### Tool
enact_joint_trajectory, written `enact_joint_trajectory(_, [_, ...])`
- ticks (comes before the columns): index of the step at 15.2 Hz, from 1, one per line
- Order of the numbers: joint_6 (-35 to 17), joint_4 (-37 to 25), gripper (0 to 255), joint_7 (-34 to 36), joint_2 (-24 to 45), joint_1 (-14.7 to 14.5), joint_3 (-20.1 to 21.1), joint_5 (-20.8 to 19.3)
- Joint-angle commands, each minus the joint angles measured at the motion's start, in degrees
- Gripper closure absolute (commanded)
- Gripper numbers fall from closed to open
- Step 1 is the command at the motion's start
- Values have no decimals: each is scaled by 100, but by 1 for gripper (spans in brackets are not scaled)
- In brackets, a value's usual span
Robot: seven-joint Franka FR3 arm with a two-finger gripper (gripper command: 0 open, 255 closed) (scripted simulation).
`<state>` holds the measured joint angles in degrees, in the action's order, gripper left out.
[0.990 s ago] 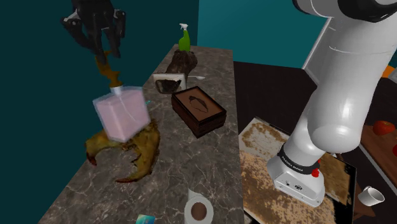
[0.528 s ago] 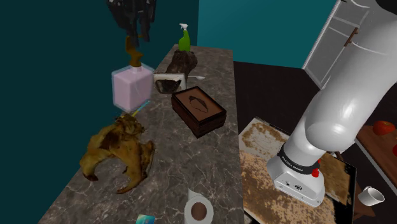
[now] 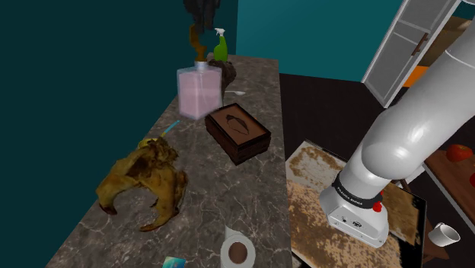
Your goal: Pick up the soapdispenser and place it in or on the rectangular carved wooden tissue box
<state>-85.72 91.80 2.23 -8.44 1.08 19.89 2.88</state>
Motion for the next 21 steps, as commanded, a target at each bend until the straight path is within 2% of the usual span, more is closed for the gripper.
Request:
enact_joint_trajectory(1, [106, 85, 255, -326, -192, 122, -199, 46])
enact_joint_trajectory(10, [610, -6, 255, -1584, -567, 573, -1024, 7])
enact_joint_trajectory(21, [-282, 1252, 255, -1641, -936, 557, -1038, 58])
